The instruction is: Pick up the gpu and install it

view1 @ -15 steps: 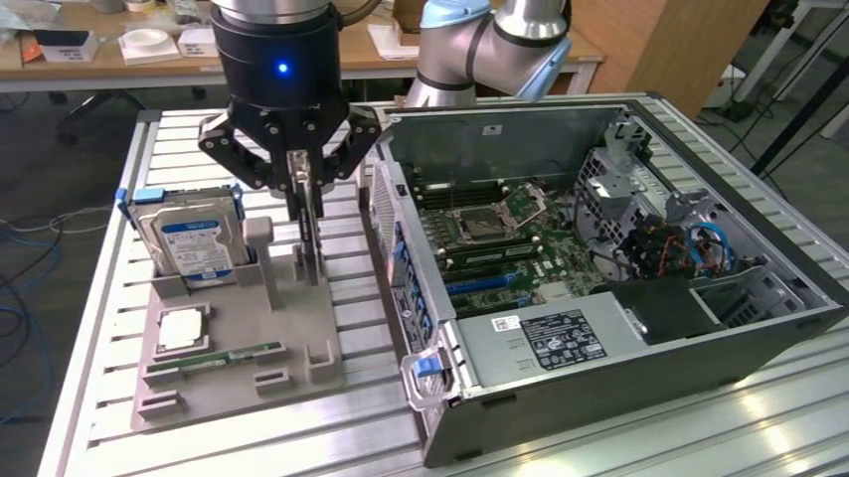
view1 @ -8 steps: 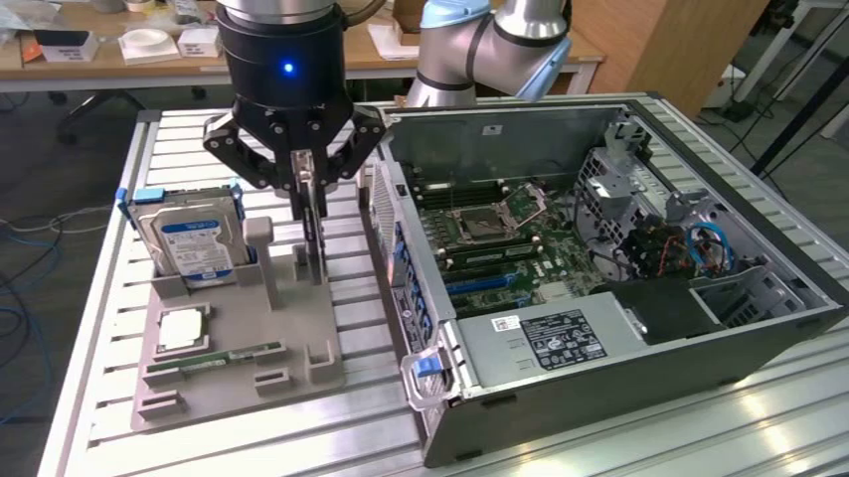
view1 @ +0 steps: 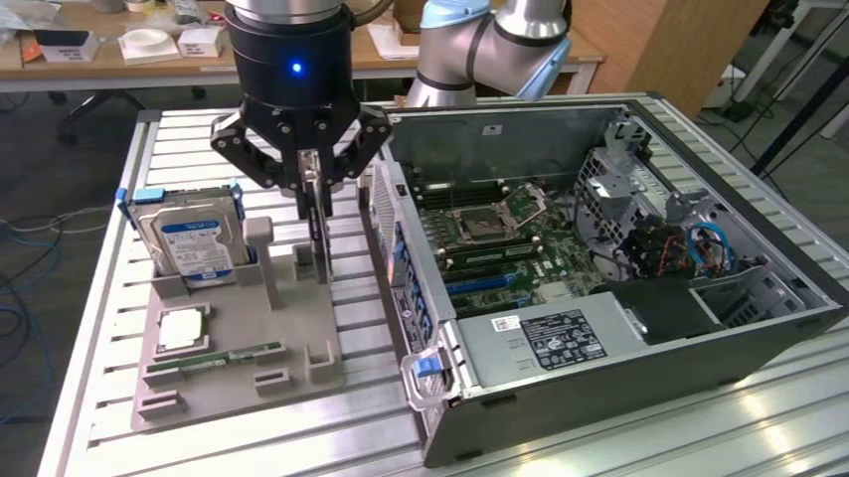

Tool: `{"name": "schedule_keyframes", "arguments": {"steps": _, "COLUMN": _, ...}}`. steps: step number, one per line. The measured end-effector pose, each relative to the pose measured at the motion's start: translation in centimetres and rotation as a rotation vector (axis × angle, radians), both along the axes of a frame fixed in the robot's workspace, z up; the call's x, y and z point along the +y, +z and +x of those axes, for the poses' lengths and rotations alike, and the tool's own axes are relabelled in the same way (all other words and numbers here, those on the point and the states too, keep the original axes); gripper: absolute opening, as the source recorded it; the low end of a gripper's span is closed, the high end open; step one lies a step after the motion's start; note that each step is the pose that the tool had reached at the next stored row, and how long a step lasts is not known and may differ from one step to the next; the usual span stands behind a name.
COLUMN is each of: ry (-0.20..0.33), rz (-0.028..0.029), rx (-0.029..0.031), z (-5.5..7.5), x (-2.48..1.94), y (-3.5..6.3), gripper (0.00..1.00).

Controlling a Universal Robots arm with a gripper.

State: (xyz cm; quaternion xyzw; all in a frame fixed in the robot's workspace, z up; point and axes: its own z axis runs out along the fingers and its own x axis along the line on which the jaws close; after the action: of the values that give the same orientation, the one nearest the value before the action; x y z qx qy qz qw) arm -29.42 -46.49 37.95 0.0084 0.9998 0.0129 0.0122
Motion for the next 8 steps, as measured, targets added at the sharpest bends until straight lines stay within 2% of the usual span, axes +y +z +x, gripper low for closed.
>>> {"name": "schedule_keyframes", "arguments": {"steps": 5, "ry": 0.000, "rz": -0.0001, "rx": 0.0001, "z": 0.16, "x": 0.00, "y": 0.05, "gripper": 0.26}}
{"name": "schedule_keyframes", "arguments": {"steps": 8, "ry": 0.000, "rz": 0.0000, "rx": 0.0000, "z": 0.18, "x": 0.00, "y": 0.45, "gripper": 0.26}}
